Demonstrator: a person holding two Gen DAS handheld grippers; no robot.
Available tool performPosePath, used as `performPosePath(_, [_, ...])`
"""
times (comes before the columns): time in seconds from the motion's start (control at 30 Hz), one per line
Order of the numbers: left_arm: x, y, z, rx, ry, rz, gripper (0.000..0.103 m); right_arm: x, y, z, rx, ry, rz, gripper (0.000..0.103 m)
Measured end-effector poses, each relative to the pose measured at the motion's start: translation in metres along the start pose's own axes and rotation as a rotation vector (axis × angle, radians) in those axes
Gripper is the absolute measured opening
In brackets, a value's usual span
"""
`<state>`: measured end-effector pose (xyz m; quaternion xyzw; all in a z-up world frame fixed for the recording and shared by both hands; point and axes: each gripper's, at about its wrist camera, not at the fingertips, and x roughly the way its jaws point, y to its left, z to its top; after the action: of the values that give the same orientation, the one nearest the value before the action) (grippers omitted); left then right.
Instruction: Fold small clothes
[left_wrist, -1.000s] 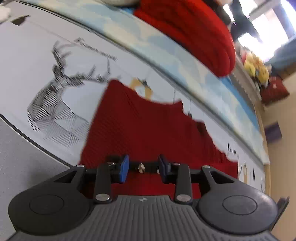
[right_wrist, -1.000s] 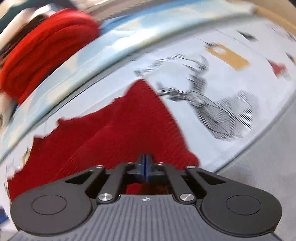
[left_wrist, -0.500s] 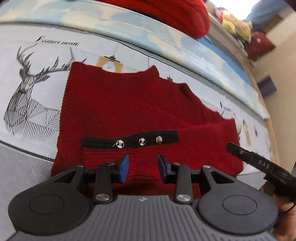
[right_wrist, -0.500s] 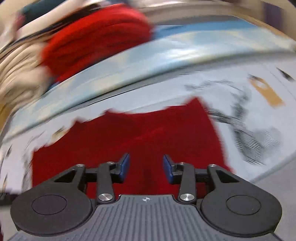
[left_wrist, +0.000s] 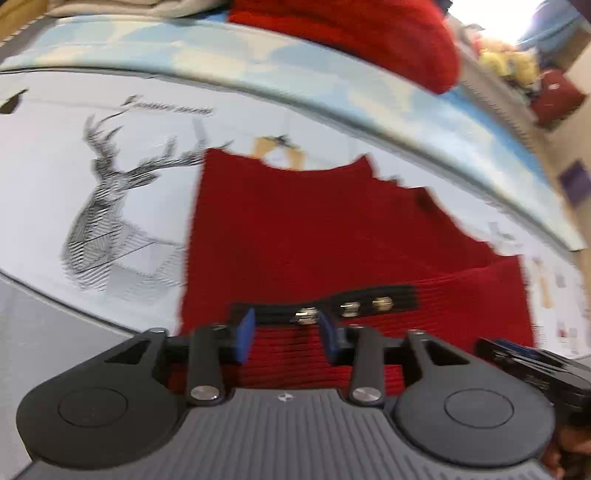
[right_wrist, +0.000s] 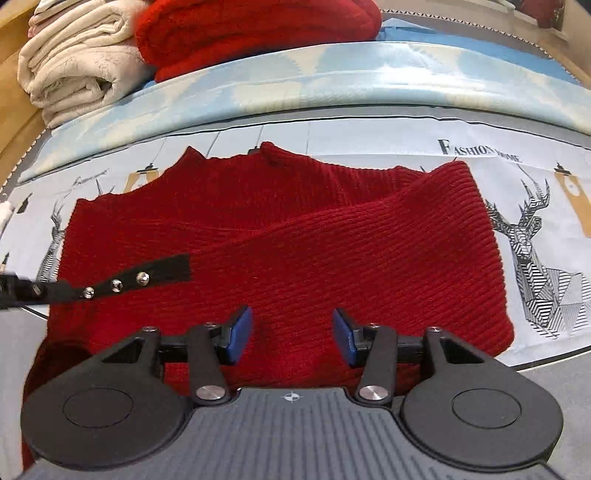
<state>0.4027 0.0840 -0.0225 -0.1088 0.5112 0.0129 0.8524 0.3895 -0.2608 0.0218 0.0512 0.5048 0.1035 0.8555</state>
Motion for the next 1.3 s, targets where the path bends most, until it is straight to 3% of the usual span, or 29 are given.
performPosePath(0.03, [0.005,0.001,-0.001,0.000,0.020,0.030,0.064,0.002,-0.001,-0.001,-0.001,0.010,-0.009,0.051])
performPosePath(0.2, [0.014,-0.005,-0.007,0.065,0.047,0.017,0.060,0.003,-0.002,-0.005,-0.005,0.014,-0.010,0.051])
performPosePath(0.27, [0.014,-0.011,-0.009,0.110,0.030,0.027,0.037,0.003,0.000,-0.007,-0.013,0.015,-0.014,0.051])
performPosePath(0.3, [0.014,-0.012,-0.009,0.122,0.025,0.031,0.019,0.003,0.001,-0.007,-0.019,0.016,-0.015,0.051])
performPosePath(0.4, [0.003,-0.013,-0.008,0.110,-0.036,-0.010,0.009,0.001,0.005,-0.007,-0.035,0.004,-0.012,0.051])
performPosePath(0.53, [-0.031,-0.019,-0.001,0.113,-0.241,-0.027,0.008,-0.011,0.008,-0.003,-0.039,-0.078,-0.002,0.051])
performPosePath(0.63, [-0.037,-0.016,0.001,0.082,-0.302,0.009,0.011,-0.017,0.009,-0.002,-0.042,-0.120,0.014,0.051])
performPosePath(0.67, [-0.031,-0.012,0.003,0.057,-0.272,0.030,0.015,-0.016,0.009,-0.002,-0.045,-0.116,0.011,0.051])
performPosePath(0.7, [-0.024,-0.007,0.003,0.035,-0.227,0.051,0.027,-0.012,0.008,-0.003,-0.049,-0.101,0.002,0.051])
performPosePath(0.77, [-0.008,0.002,0.002,0.015,-0.129,0.121,0.027,-0.001,0.005,-0.007,-0.049,-0.040,-0.043,0.051])
performPosePath(0.83, [-0.010,0.007,0.002,-0.012,-0.142,0.146,0.027,0.006,-0.001,-0.010,-0.033,-0.002,-0.074,0.051])
performPosePath(0.97, [-0.027,0.000,0.005,0.028,-0.209,0.045,0.028,-0.005,-0.005,-0.004,-0.001,-0.048,-0.086,0.051])
performPosePath(1.03, [-0.018,-0.008,0.004,0.062,-0.150,-0.006,0.031,-0.007,-0.010,-0.003,0.014,-0.073,-0.132,0.051])
performPosePath(1.07, [-0.006,-0.010,0.001,0.074,-0.082,-0.027,0.031,-0.006,-0.016,-0.002,0.035,-0.074,-0.154,0.051])
performPosePath(1.13, [0.017,-0.010,-0.006,0.069,0.030,-0.001,0.031,-0.002,-0.032,-0.002,0.100,-0.061,-0.166,0.048])
performPosePath(1.17, [0.024,-0.009,-0.010,0.075,0.040,0.016,0.031,-0.001,-0.038,-0.003,0.134,-0.056,-0.156,0.047])
performPosePath(1.3, [0.014,-0.016,-0.005,0.142,-0.018,0.027,0.031,-0.011,-0.054,-0.005,0.202,-0.085,-0.097,0.045])
